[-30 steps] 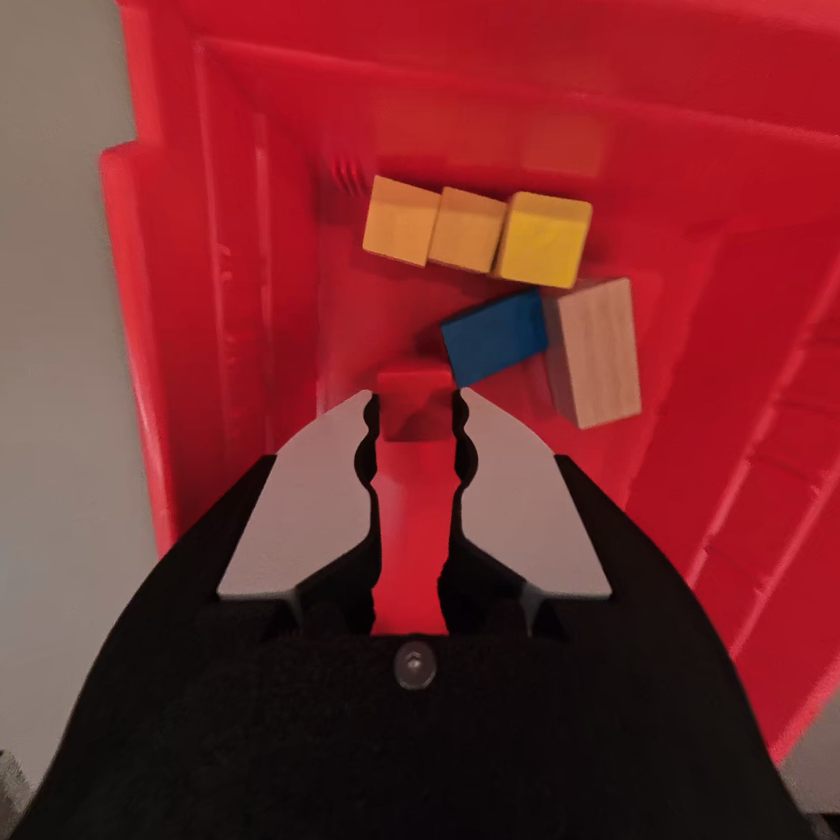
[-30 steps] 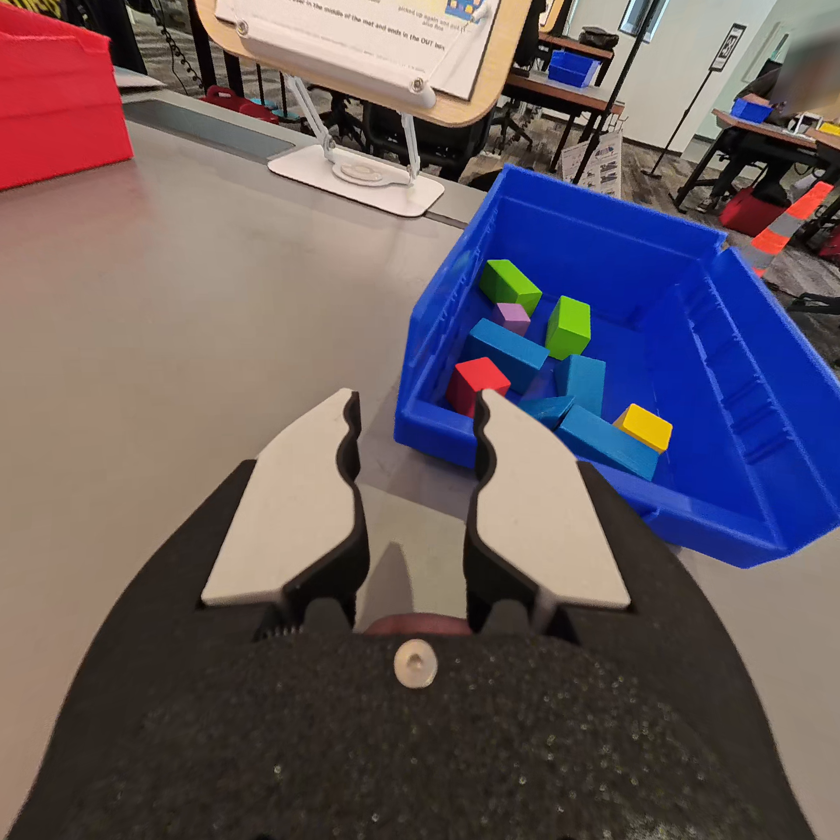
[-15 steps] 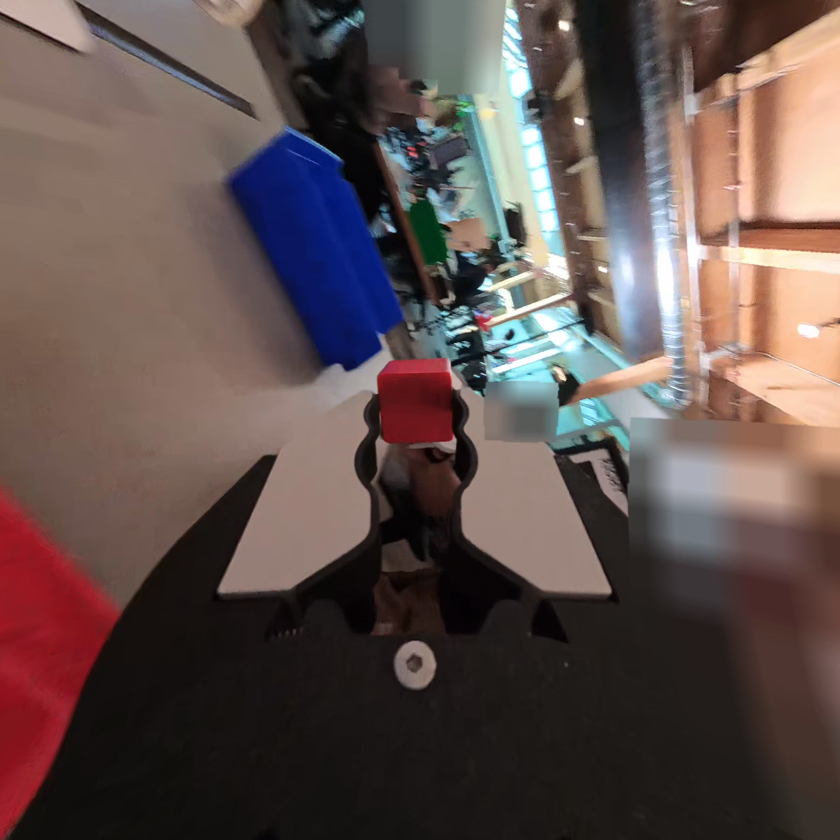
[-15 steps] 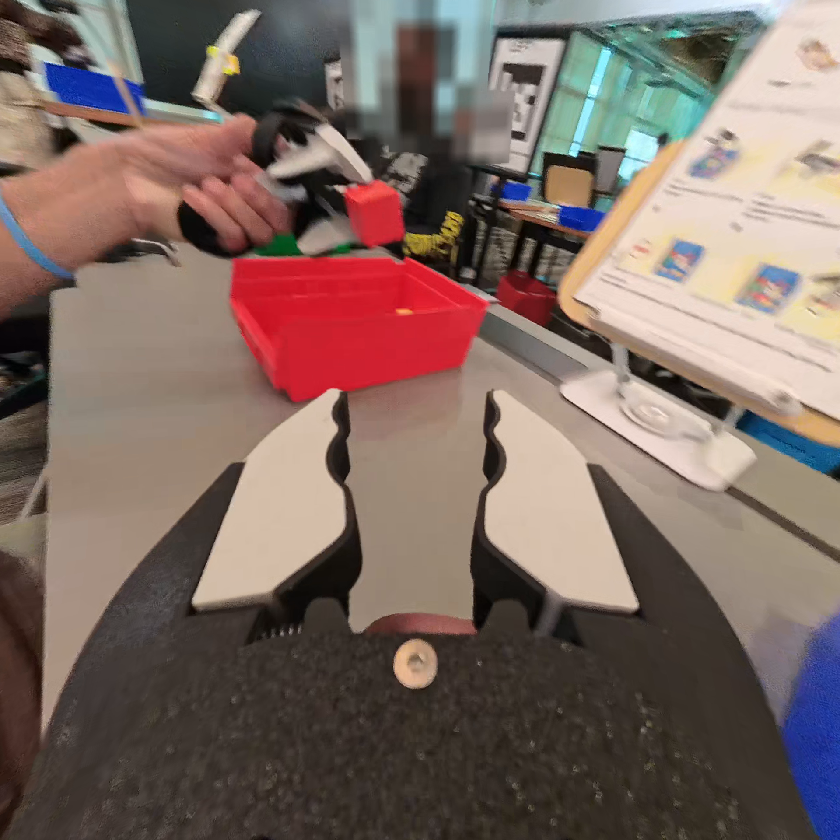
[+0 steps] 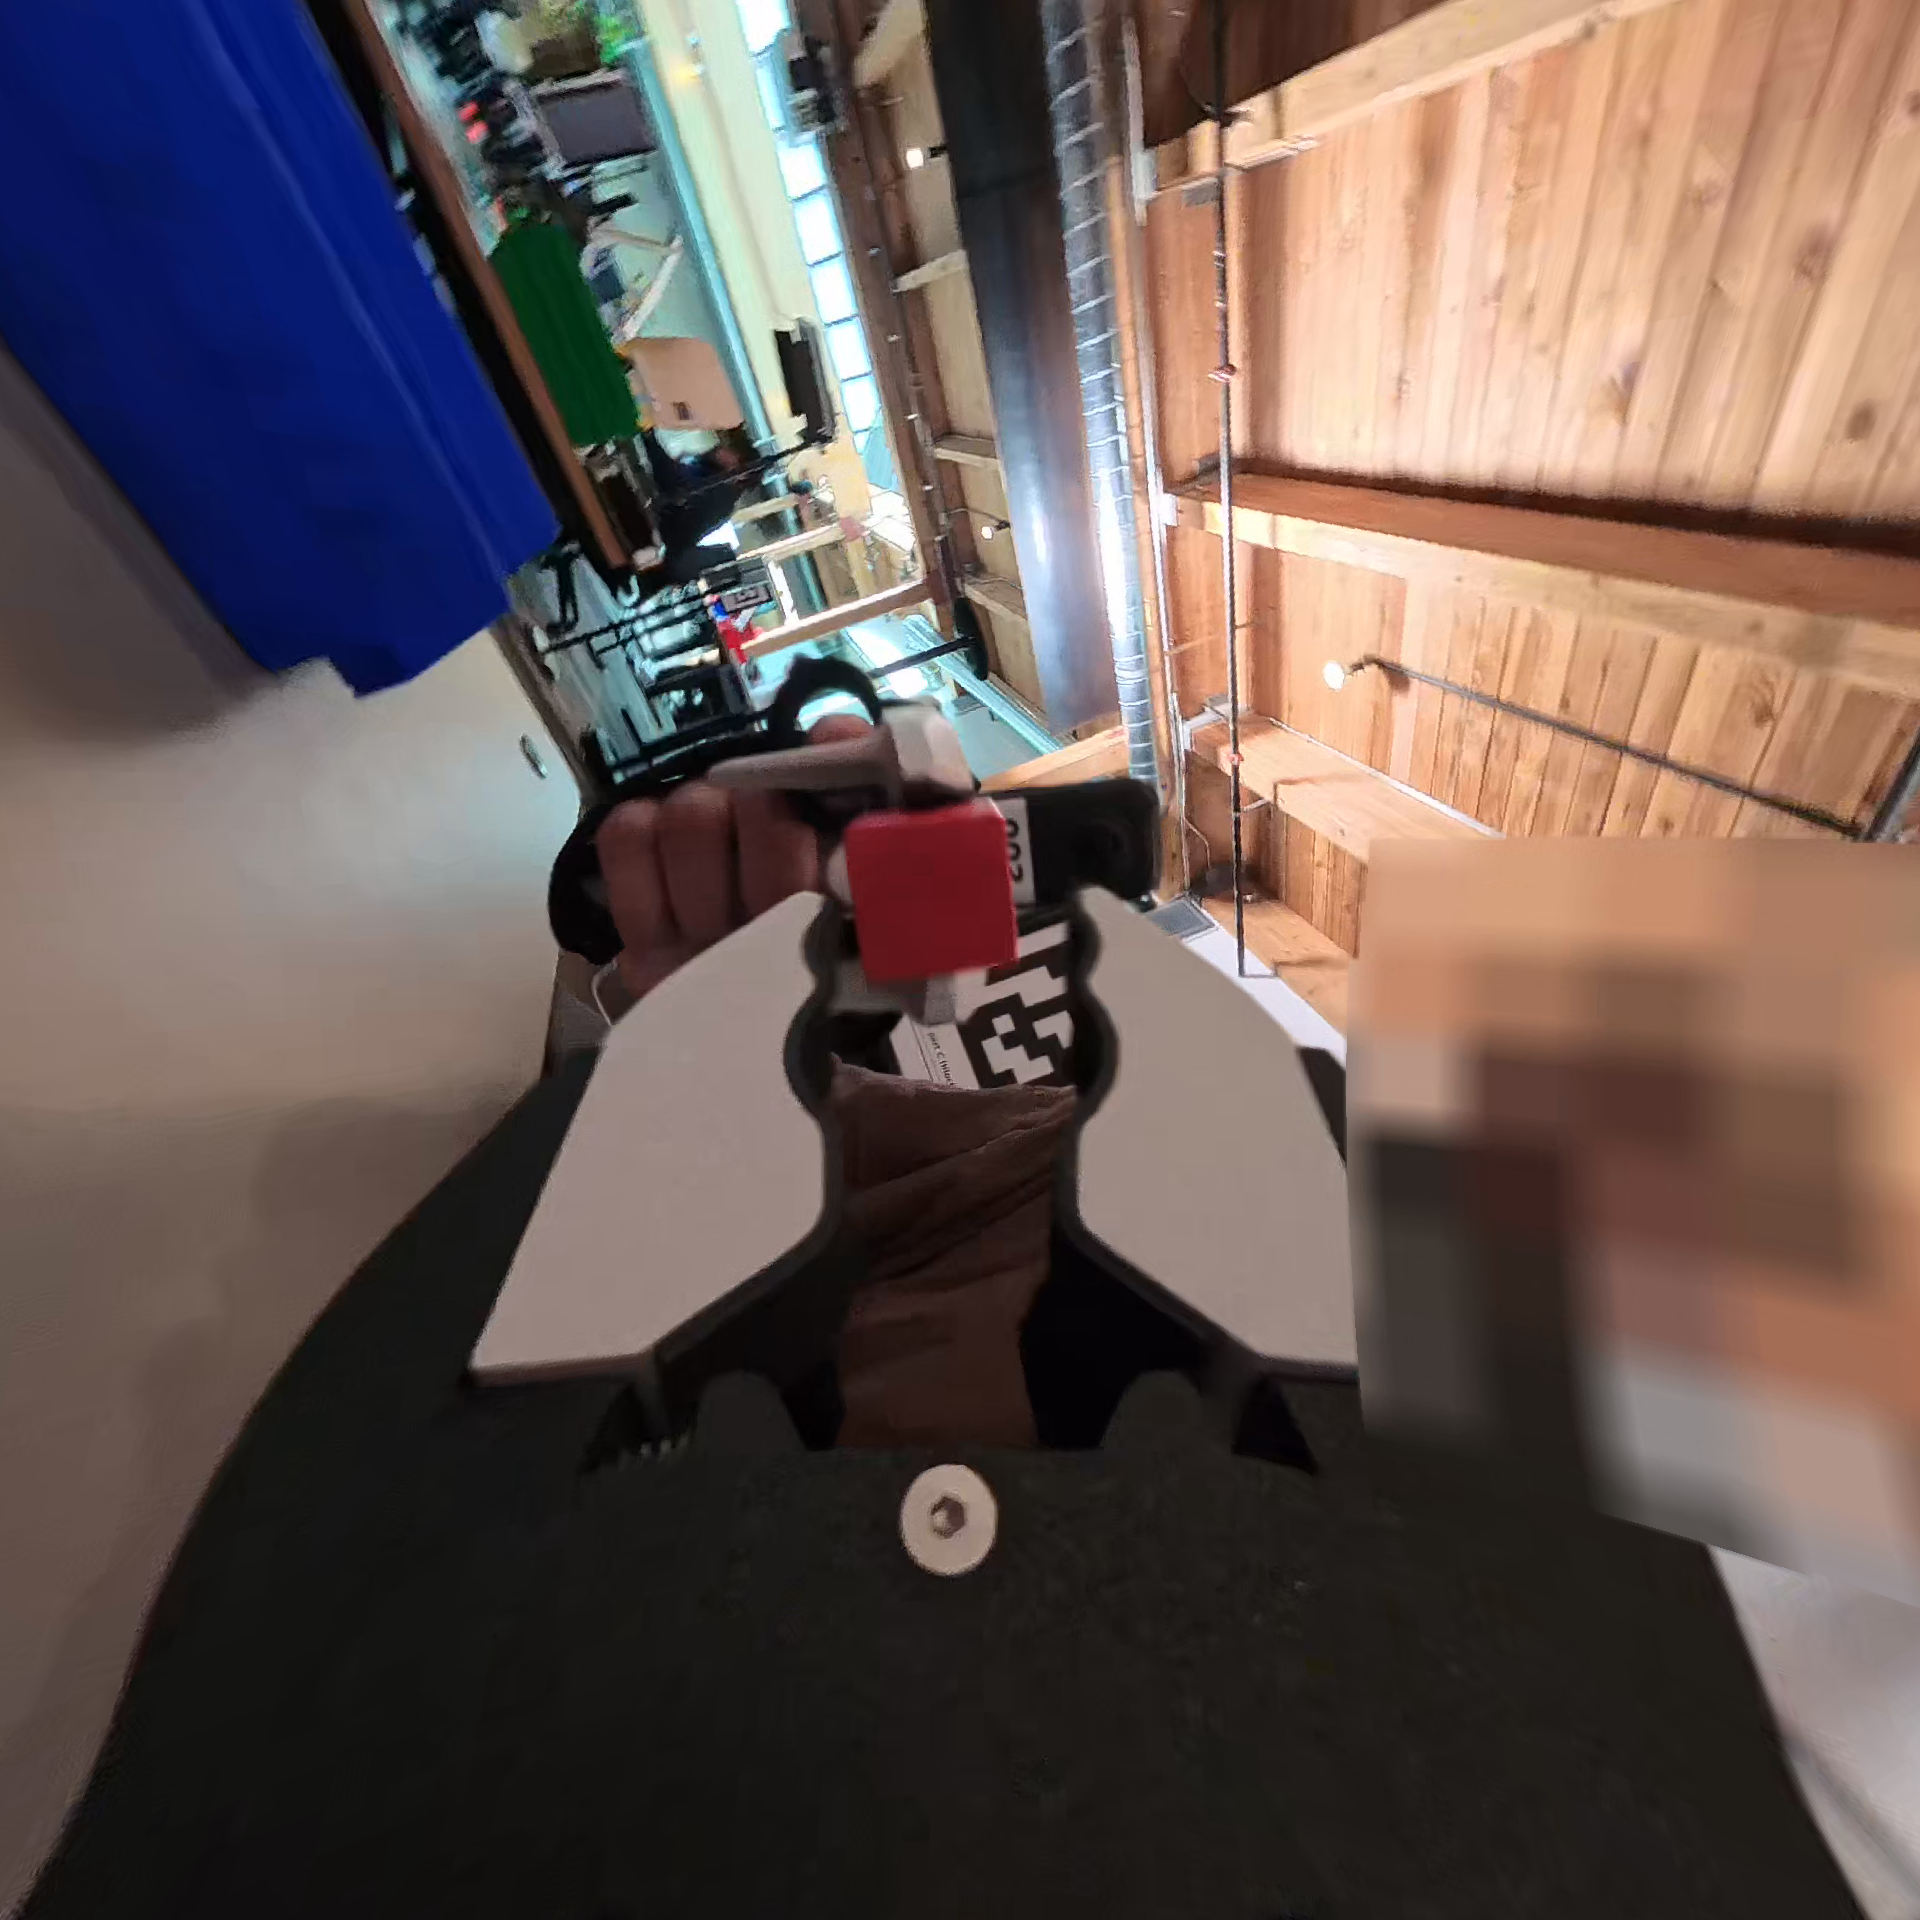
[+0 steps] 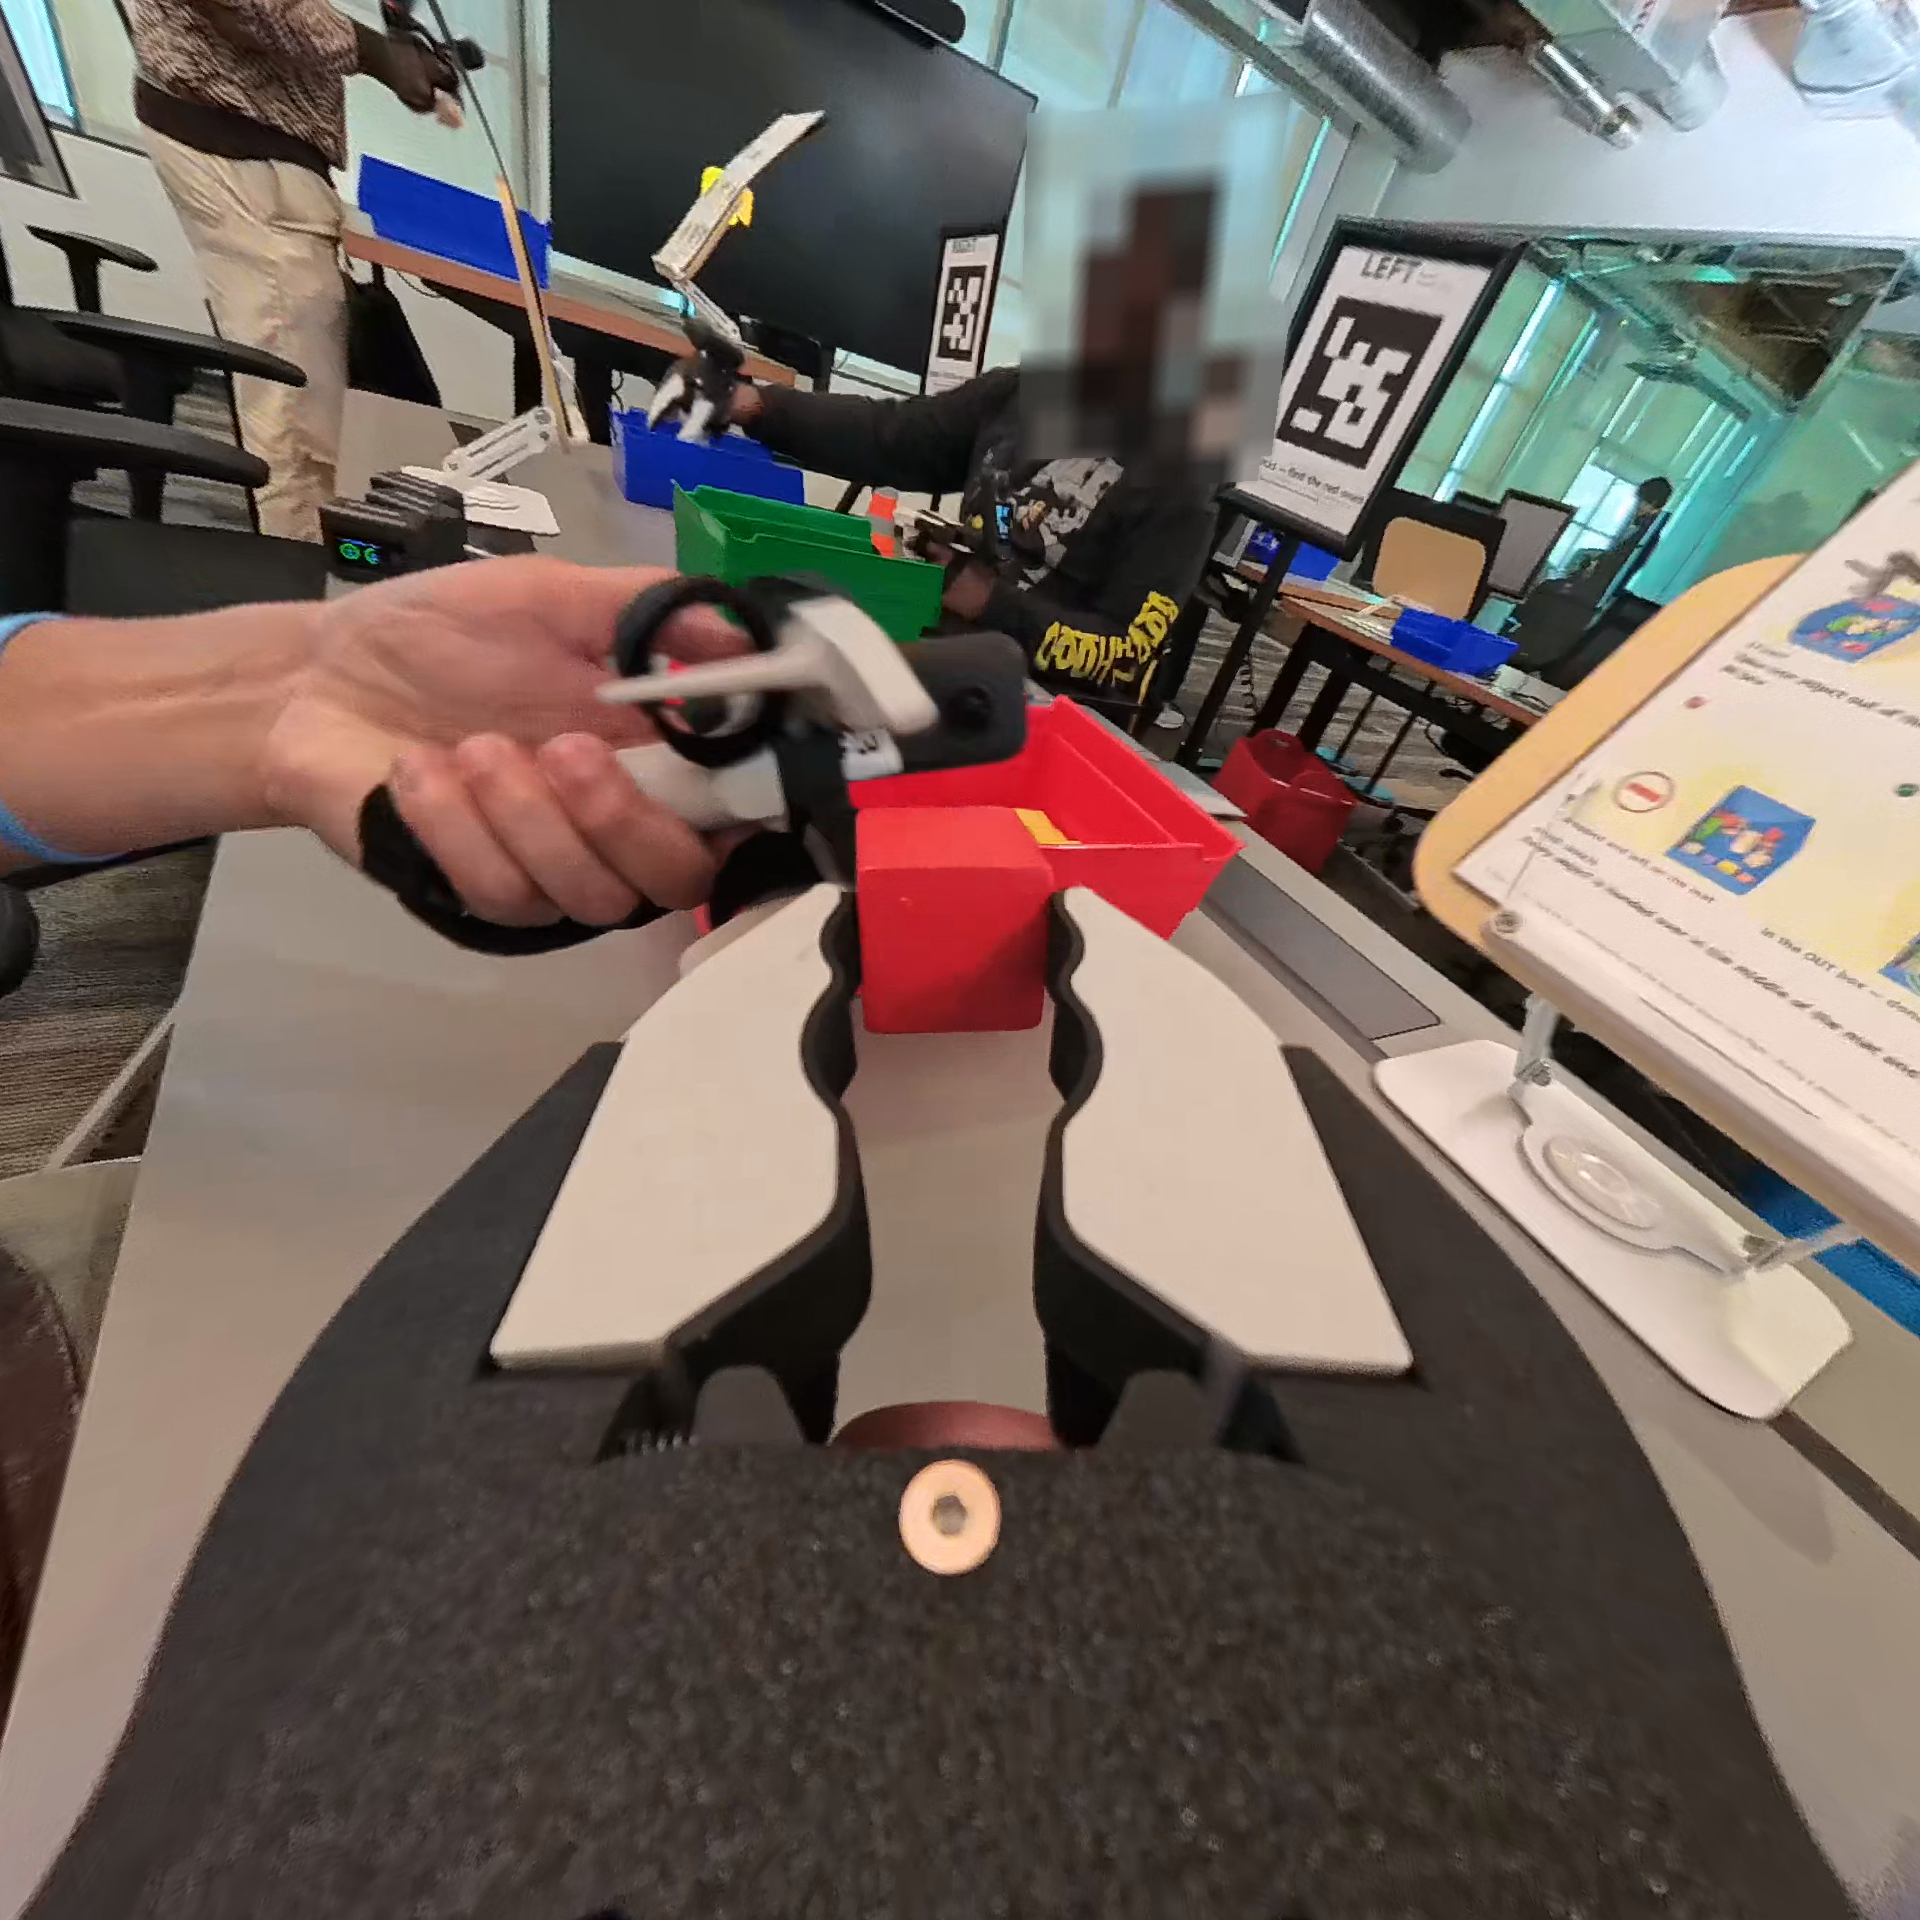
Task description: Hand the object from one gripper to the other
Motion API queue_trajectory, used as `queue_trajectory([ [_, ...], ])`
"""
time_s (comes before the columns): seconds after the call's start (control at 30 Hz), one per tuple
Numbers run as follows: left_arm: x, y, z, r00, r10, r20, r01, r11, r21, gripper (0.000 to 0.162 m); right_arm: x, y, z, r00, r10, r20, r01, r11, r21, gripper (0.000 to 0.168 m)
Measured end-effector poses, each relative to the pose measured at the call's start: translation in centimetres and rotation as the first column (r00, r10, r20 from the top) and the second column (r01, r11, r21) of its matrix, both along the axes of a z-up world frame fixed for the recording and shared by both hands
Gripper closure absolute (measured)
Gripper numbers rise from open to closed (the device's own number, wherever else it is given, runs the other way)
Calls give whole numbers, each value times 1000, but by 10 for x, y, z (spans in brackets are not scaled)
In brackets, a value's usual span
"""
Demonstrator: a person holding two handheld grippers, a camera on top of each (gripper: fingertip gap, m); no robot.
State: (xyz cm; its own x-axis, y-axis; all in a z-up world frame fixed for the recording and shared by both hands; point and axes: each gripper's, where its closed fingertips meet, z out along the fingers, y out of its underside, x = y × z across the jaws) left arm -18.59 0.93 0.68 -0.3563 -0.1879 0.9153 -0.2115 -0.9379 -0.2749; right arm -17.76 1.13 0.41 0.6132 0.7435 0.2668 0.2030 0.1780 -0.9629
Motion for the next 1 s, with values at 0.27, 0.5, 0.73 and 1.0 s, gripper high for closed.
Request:
queue_trajectory([
  [0.27,-29,-78,-66,965,229,-124,-152,882,446,103,172,28,96,905,-425,-34,426,903,57,134],
  [0.5,-50,-65,-95,880,444,-170,-225,704,674,108,364,100,3,600,-655,459,793,563,-234,134],
  [0.73,-54,-62,-89,907,396,-145,-252,784,567,110,369,144,-146,682,-314,660,728,378,-573,134],
  [1.0,-50,-68,-98,907,374,-194,-199,785,587,111,393,166,-161,595,-294,747,802,278,-529,134],
])
